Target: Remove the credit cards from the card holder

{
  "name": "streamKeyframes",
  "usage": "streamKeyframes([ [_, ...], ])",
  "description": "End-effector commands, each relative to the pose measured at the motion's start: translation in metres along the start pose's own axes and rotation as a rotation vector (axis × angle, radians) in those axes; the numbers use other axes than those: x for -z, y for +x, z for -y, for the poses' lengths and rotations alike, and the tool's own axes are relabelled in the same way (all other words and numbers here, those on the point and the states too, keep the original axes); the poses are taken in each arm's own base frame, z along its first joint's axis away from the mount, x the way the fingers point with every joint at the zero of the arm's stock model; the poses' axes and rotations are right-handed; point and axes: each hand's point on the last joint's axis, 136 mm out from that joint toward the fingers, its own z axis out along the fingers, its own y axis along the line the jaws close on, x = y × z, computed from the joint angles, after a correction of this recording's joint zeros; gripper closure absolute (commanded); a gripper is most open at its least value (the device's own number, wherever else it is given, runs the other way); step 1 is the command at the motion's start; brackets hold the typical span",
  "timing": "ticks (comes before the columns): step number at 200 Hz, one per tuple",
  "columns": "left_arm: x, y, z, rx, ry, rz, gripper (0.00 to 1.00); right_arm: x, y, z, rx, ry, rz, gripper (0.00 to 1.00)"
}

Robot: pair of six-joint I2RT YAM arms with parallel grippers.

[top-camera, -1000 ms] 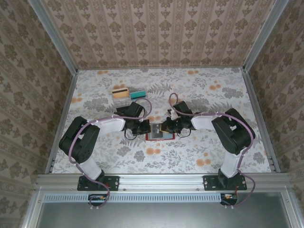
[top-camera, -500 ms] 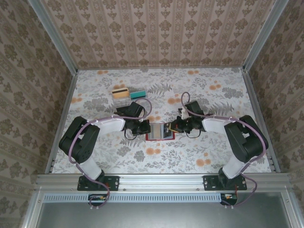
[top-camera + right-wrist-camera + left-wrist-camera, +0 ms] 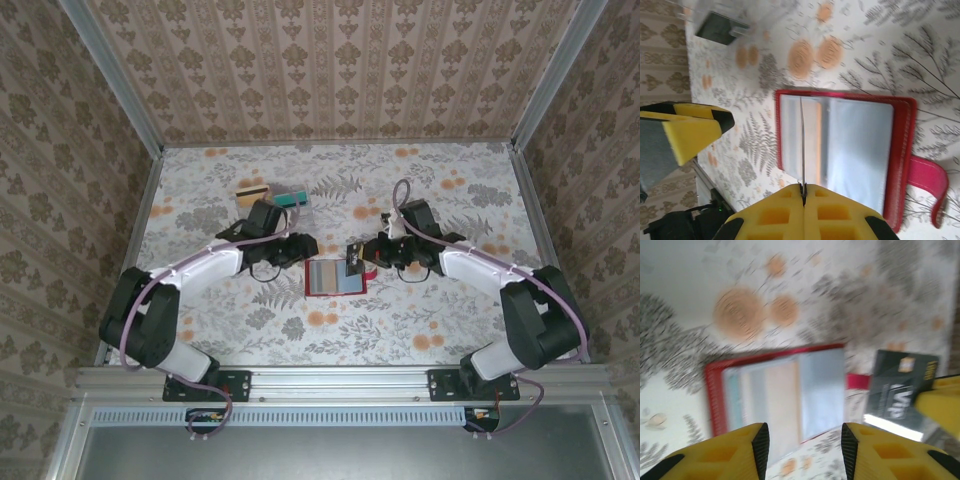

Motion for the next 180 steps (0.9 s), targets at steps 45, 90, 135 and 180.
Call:
streamKeyframes([
  [45, 0.026, -0.029, 0.073, 0.062, 0.379, 0.054, 0.55, 0.022, -0.034, -0.077, 0.050, -0.273, 0.073, 1.00],
  [90, 0.025, -0.029, 0.079, 0.075, 0.427, 0.044, 0.57, 0.023, -0.040, -0.092, 0.046, -0.354, 0.086, 1.00],
  [135, 0.023, -0.026, 0.081, 0.066, 0.436, 0.029, 0.61, 0.017, -0.041, -0.097, 0.030, -0.394, 0.070, 1.00],
  [180, 0.027, -0.024, 0.091, 0.047, 0.461, 0.023, 0.76, 0.011, -0.039, -0.093, 0.019, -0.388, 0.055, 1.00],
])
